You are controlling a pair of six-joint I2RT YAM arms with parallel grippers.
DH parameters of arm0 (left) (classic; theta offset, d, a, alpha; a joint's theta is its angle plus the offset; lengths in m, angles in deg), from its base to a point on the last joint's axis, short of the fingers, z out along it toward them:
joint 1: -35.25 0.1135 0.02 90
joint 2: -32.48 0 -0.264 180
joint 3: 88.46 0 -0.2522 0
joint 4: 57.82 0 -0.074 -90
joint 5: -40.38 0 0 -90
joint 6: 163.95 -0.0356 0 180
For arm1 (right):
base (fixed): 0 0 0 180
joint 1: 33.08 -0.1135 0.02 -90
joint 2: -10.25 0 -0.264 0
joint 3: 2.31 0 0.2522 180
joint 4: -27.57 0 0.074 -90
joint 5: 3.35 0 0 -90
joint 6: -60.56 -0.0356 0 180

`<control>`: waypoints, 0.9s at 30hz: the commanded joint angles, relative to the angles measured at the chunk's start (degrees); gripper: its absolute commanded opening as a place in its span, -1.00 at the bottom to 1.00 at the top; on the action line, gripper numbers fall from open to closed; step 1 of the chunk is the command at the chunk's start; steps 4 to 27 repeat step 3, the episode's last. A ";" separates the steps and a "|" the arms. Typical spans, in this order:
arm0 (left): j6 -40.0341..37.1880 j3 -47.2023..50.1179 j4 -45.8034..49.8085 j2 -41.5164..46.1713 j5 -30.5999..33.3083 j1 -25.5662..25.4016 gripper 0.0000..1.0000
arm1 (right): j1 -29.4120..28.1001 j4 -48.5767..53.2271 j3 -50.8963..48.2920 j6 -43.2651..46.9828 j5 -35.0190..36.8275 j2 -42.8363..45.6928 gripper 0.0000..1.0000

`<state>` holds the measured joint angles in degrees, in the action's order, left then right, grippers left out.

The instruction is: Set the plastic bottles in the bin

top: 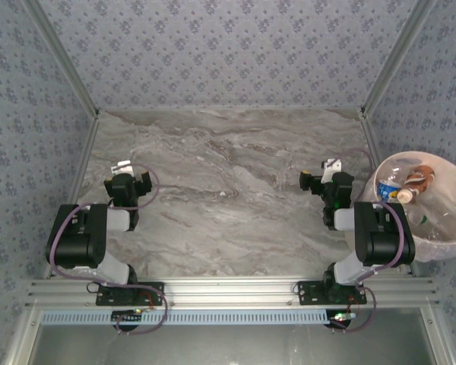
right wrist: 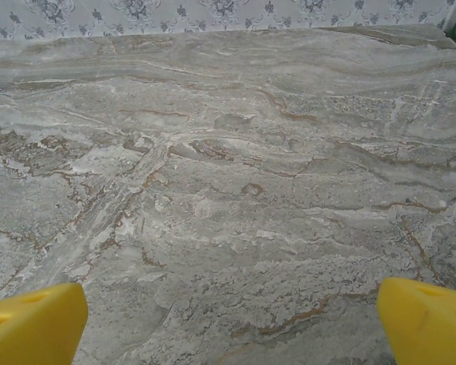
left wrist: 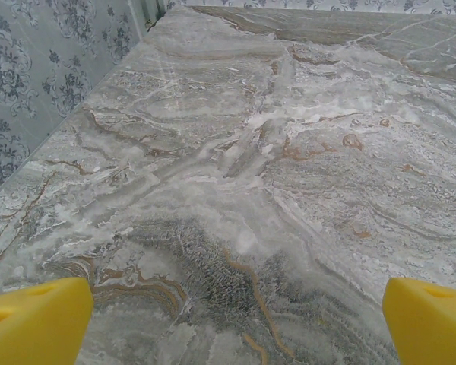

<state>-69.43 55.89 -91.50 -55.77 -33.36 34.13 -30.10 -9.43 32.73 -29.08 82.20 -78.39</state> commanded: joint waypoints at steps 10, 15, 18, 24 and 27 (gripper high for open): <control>-0.29 -0.17 -2.21 0.45 -0.67 0.33 0.96 | 0.17 0.75 0.17 -1.81 1.33 0.13 1.00; -0.29 -0.17 -2.21 0.45 -0.67 0.33 0.96 | 0.17 0.75 0.17 -1.81 1.33 0.13 1.00; -0.29 -0.17 -2.21 0.45 -0.67 0.33 0.96 | 0.17 0.75 0.17 -1.81 1.33 0.13 1.00; -0.29 -0.17 -2.21 0.45 -0.67 0.33 0.96 | 0.17 0.75 0.17 -1.81 1.33 0.13 1.00; -0.29 -0.17 -2.21 0.45 -0.67 0.33 0.96 | 0.17 0.75 0.17 -1.81 1.33 0.13 1.00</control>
